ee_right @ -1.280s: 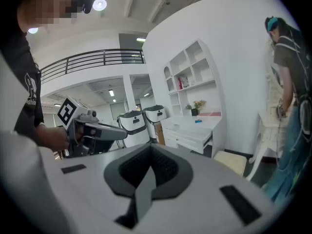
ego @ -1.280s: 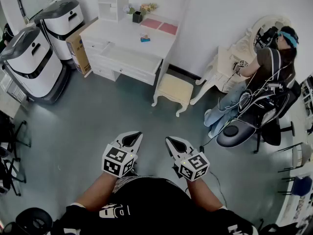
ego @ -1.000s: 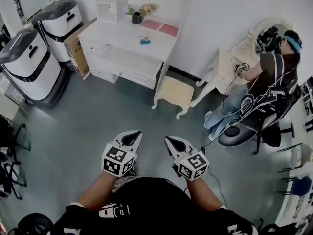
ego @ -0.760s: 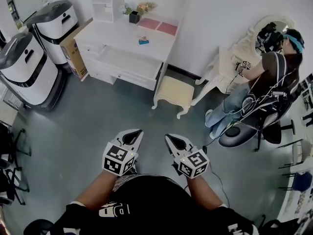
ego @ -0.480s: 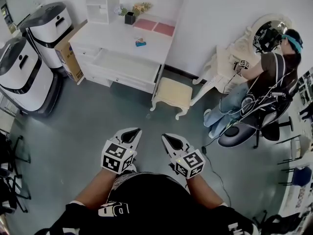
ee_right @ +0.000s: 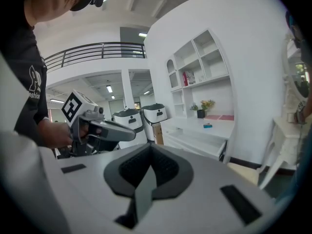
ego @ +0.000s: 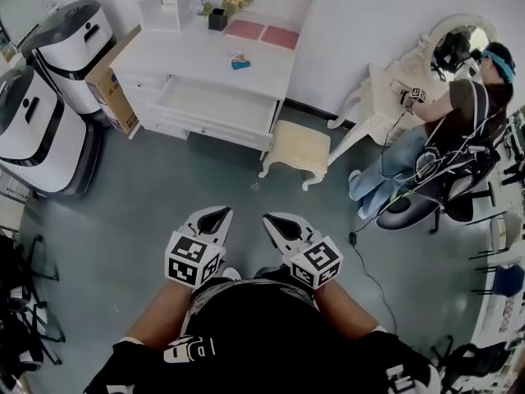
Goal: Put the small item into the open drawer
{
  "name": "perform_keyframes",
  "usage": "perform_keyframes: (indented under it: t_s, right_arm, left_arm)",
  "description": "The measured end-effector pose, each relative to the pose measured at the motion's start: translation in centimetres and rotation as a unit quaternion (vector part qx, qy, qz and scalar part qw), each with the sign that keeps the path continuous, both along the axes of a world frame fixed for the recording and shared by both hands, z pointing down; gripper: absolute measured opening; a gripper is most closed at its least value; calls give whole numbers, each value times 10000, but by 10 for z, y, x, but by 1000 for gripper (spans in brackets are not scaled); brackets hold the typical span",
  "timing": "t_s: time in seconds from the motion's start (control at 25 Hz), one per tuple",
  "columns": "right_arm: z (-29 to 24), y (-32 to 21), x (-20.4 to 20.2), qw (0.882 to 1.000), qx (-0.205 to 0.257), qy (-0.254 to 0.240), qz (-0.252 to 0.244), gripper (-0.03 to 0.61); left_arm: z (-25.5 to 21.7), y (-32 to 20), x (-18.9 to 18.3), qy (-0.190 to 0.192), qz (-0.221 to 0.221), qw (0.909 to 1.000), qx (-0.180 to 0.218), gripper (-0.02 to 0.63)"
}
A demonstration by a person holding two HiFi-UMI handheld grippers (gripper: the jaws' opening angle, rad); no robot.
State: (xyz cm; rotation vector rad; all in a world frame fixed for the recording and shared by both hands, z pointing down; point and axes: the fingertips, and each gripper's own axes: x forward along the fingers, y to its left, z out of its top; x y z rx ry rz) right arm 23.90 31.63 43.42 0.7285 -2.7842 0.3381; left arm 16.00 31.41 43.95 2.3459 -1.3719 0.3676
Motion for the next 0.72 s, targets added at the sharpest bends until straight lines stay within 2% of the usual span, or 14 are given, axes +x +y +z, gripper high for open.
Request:
perform_keyframes:
  t_s: [0.24,0.56,0.72]
  right_arm:
    - [4,-13,-18,9999,-130,101,-21,8]
    - [10,-43,-35,9997,-150,85,-143,8]
    - [12,-71,-44,9997,-123,-3,-201,8]
  left_arm:
    - [8,-6,-21,206,-84,9995,-220,14]
    - [13,-33,-38,182,-240,9994,-144,14]
    - [17,-52,-44,119,-348,9991,-232,14]
